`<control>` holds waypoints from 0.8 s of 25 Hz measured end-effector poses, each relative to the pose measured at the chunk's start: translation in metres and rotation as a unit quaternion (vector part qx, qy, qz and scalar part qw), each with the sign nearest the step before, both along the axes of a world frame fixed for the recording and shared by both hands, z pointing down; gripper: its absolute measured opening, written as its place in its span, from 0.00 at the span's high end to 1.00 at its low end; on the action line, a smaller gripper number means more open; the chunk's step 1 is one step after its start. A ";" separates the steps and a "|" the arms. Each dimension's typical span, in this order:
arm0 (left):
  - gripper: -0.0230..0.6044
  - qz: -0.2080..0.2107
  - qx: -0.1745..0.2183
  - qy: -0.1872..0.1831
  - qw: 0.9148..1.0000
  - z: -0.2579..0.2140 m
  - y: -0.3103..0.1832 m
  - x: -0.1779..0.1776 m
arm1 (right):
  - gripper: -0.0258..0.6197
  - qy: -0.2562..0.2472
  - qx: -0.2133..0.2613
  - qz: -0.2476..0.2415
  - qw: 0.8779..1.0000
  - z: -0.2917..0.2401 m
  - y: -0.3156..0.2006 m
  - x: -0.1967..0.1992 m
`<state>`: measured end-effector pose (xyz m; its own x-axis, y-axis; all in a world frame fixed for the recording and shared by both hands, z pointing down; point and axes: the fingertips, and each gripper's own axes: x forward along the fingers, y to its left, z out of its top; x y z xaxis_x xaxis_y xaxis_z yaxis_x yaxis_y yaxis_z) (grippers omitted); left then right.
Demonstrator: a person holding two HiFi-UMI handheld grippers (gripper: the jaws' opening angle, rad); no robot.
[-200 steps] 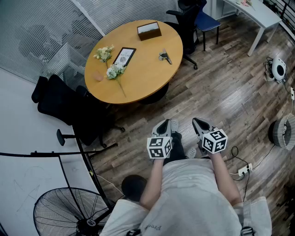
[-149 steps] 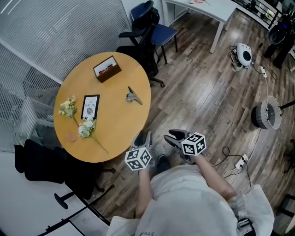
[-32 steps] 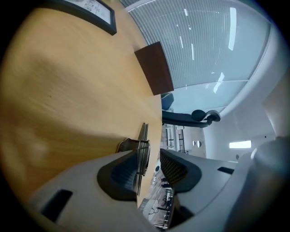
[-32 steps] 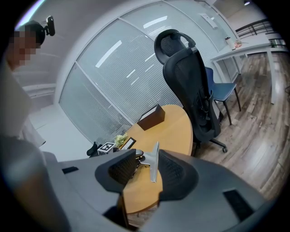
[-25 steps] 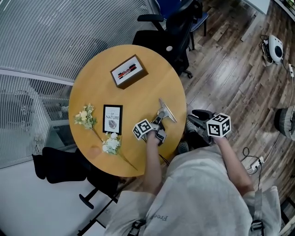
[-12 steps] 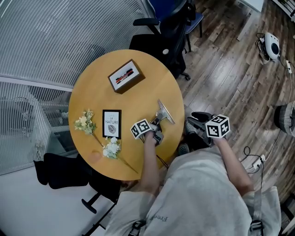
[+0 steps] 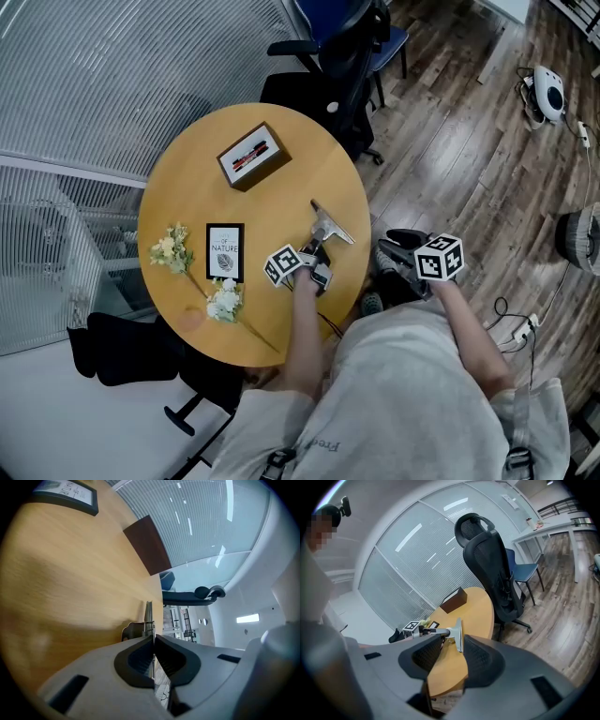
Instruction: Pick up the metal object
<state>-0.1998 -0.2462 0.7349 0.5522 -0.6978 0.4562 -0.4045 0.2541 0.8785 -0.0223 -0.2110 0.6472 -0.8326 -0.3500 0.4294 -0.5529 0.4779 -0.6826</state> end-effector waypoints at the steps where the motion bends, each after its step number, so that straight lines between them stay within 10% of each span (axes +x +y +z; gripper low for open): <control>1: 0.95 -0.003 0.006 0.004 1.000 -0.003 0.001 0.000 | 0.73 0.000 0.000 0.000 1.000 0.000 0.001 0.000; 20: 0.95 -0.009 0.108 0.046 0.993 -0.078 0.061 0.023 | 0.74 0.001 0.045 -0.001 0.999 -0.019 0.041 -0.026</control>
